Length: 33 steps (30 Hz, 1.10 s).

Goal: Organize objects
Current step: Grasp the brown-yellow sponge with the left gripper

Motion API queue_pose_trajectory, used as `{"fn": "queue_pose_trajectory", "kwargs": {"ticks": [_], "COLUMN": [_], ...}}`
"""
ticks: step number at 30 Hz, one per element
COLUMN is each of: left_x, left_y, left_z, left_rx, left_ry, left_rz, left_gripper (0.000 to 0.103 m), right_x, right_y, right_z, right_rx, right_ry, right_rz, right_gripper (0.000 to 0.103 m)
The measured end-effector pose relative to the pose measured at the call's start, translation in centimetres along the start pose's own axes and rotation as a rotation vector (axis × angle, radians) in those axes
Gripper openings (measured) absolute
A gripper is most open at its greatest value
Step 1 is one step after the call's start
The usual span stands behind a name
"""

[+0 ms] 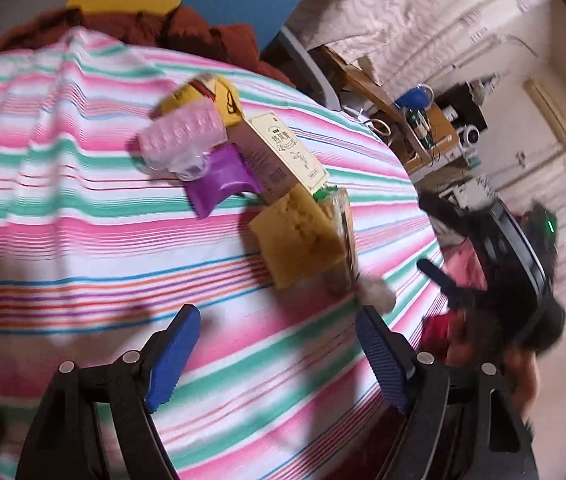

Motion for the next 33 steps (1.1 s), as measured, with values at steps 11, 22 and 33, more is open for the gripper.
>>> {"fn": "queue_pose_trajectory", "kwargs": {"ticks": [11,22,33], "left_x": [-1.8,-2.7,-0.8], "left_y": [-2.9,-3.7,1.4], "left_z": [-6.0,-8.1,-1.2], "left_rx": [0.078,0.047,0.010], "left_ry": [0.063,0.036,-0.054], "left_rz": [0.181,0.107,-0.232], "left_gripper": [0.085,0.062,0.060], "right_x": [0.1,-0.7,0.8], "right_y": [0.2,0.2,2.0], "right_z": [-0.8,-1.4,-4.2], "right_rx": [0.036,0.052,0.194], "right_ry": [-0.052,-0.022,0.059], "right_rz": [-0.021,-0.035,0.129], "right_gripper": [0.103,0.103,0.103]}}
Point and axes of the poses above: each gripper's, at about its wrist camera, not at the fingertips, and z roughly against the way its jaws point, x to its left, y to its underside, the point moved 7 cm from there along -z, roughly the way its jaws point, and after that the axes turned 14 degrees about -y, right-handed, at the moved point
